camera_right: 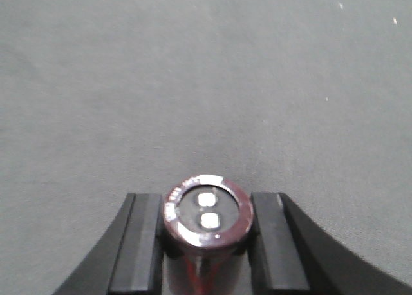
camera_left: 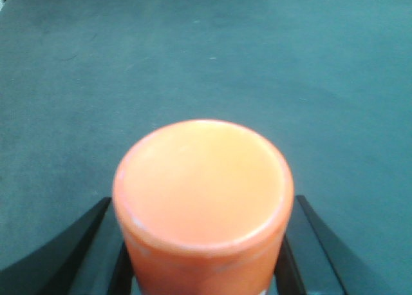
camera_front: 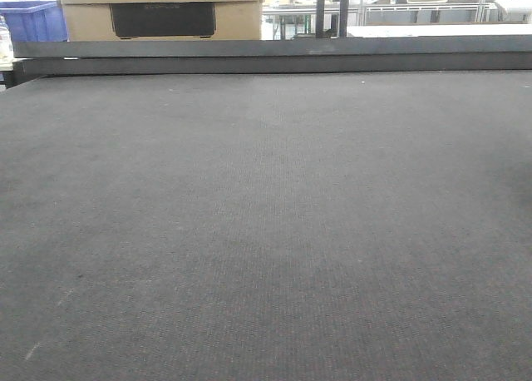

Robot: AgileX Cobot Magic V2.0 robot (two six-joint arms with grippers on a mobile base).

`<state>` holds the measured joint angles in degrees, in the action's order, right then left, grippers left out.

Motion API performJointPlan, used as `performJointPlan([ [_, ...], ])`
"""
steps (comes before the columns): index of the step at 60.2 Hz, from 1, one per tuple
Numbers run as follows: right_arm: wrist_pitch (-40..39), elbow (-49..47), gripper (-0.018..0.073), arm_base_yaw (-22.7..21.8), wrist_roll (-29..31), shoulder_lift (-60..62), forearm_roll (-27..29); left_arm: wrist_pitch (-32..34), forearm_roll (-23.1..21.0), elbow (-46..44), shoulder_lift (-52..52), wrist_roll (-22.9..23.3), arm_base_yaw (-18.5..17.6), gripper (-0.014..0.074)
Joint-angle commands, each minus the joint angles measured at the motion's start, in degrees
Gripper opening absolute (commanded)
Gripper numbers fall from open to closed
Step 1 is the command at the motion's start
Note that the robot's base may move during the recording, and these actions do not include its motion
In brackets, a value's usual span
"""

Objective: Place cylindrical capacitor in blue bin on shelf
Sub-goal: 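Lift the orange cylinder and maroon capacitor off the table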

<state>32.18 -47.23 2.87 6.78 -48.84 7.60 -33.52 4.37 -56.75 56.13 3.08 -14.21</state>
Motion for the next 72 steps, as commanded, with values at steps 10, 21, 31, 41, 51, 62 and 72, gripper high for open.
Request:
performJointPlan([
  [10, 5.47, -0.07, -0.0162, 2.35, 0.1, 11.43, 0.33, -9.54, -1.0, -0.28, -12.1, -0.23, -0.84, -0.0111],
  [21, 7.46, -0.3, -0.0162, 3.66, 0.1, 18.89, 0.86, -11.86, -1.0, -0.28, -18.82, -0.23, -0.84, -0.0111],
  [31, 9.14, -3.1, -0.0162, 3.85, 0.2, 22.81, 1.17, -11.86, -0.16, -0.28, -21.69, -0.23, -0.84, -0.0111],
  [41, 11.42, -5.35, -0.0162, 3.85, 0.2, 22.79, 1.17, -11.86, 0.88, -0.28, -22.0, -0.23, -0.84, -0.0111],
  [51, 11.42, -5.33, -0.0162, 3.85, 0.2, 22.79, 1.69, -11.74, 0.86, -0.28, -22.0, -0.23, -0.84, -0.0111],
  [62, 11.54, -5.33, -0.0162, 3.85, 0.2, 22.79, 1.67, -11.74, 0.86, -0.28, -22.0, -0.23, -0.84, -0.0111],
  [72, 11.54, -5.33, -0.0162, 3.85, 0.2, 22.79, 1.67, -11.74, 0.86, -0.28, -22.0, -0.23, -0.84, -0.0111],
])
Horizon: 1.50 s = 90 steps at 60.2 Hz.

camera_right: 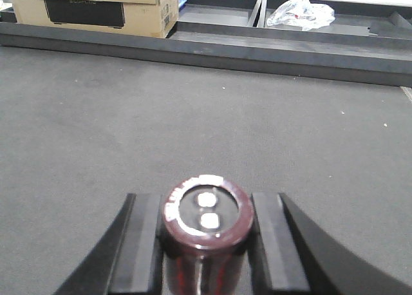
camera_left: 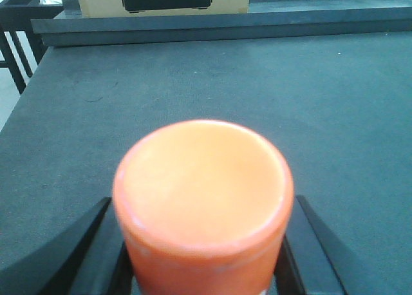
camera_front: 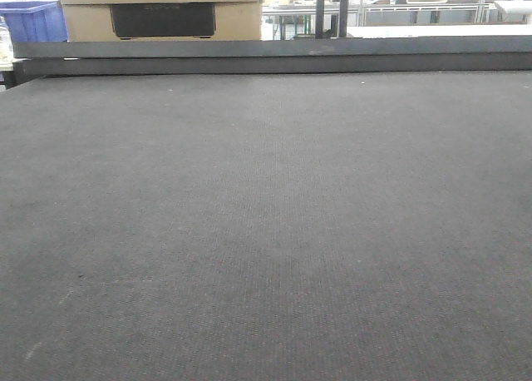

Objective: Place cylindrical capacitor in blue bin on shelf
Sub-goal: 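Lift the orange cylinder and maroon capacitor off the table, then drive the base away from the table toward the bin shelf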

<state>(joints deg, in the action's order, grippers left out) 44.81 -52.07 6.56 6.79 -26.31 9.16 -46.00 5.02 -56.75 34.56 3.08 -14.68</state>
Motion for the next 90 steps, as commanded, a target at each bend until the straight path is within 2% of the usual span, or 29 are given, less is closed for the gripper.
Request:
performJointPlan([
  [1, -1.08, -0.49, -0.0162, 0.16, 0.19, 0.26, 0.11, 0.73, 0.22, -0.28, -0.43, -0.23, -0.37, -0.0111],
  [90, -1.2, -0.49, -0.0162, 0.16, 0.19, 0.26, 0.15, 0.74, 0.67, -0.28, -0.43, -0.23, -0.37, -0.0111],
])
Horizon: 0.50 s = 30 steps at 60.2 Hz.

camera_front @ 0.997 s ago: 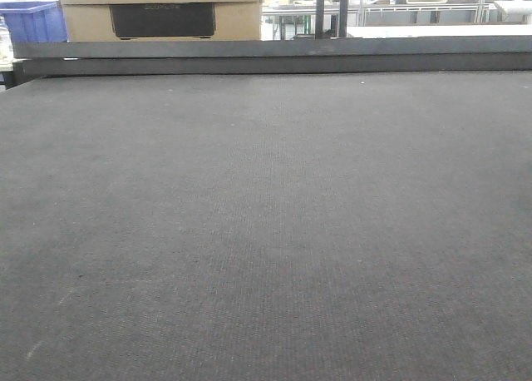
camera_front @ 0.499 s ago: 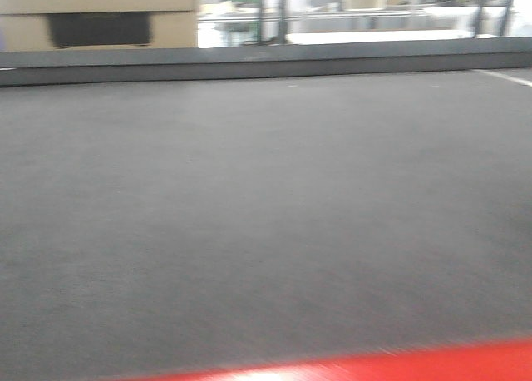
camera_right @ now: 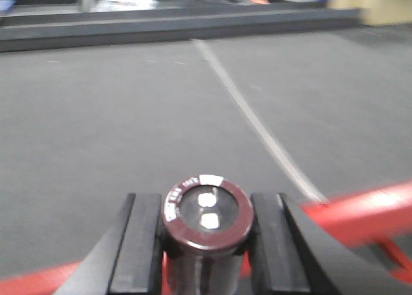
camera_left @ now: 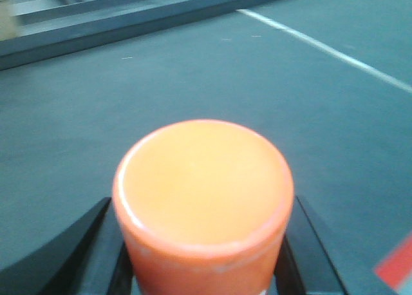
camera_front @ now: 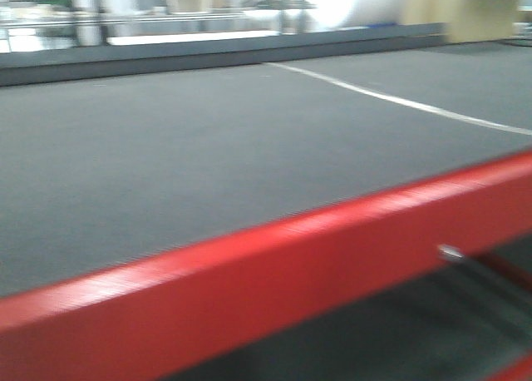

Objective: Place cylindrical capacitor in blue bin on shelf
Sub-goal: 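Drive the base away from the table toward the bin shelf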

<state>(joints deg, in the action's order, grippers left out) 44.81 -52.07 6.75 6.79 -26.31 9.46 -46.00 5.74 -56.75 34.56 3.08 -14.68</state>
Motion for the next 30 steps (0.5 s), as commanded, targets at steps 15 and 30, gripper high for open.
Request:
performJointPlan([
  [15, -1.2, -0.49, -0.0162, -0.02, 0.19, 0.26, -0.15, 0.74, -0.06, -0.28, -0.43, -0.23, -0.37, -0.0111],
  [30, -1.2, -0.49, -0.0162, -0.02, 0.19, 0.26, -0.15, 0.74, -0.06, -0.28, -0.43, -0.23, -0.37, -0.0111],
])
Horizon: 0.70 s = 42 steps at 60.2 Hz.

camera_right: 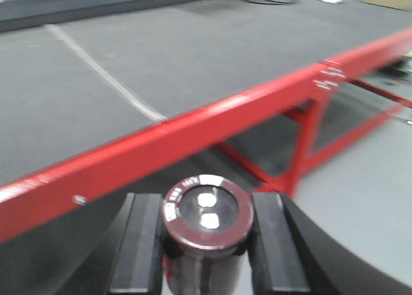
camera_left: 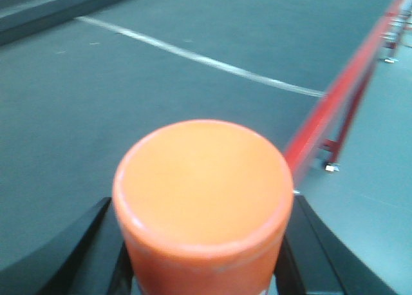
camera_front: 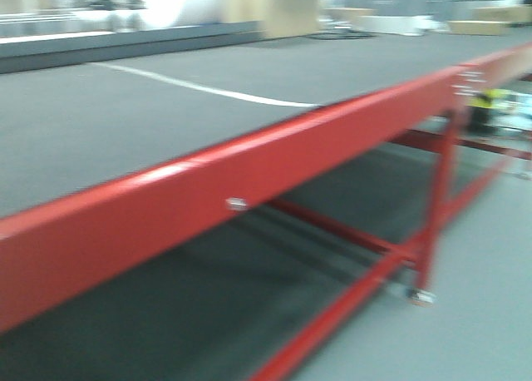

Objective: Place cylindrical capacitor in blue bin on shelf
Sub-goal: 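Drive the base away from the table toward the bin shelf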

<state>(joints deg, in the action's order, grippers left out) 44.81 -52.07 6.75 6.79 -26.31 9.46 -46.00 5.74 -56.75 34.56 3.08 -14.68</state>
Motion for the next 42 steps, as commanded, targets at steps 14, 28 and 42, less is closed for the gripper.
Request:
performJointPlan([
  [14, -1.2, -0.49, -0.0162, -0.02, 0.19, 0.26, -0.15, 0.74, -0.06, -0.28, -0.43, -0.23, -0.37, -0.0111],
  [28, -1.2, -0.49, -0.0162, -0.02, 0.19, 0.26, -0.15, 0.74, -0.06, -0.28, -0.43, -0.23, -0.37, -0.0111],
  [42, -1.2, -0.49, -0.0162, -0.02, 0.19, 0.26, -0.15, 0.74, -0.06, -0.28, -0.43, -0.23, -0.37, -0.0111],
])
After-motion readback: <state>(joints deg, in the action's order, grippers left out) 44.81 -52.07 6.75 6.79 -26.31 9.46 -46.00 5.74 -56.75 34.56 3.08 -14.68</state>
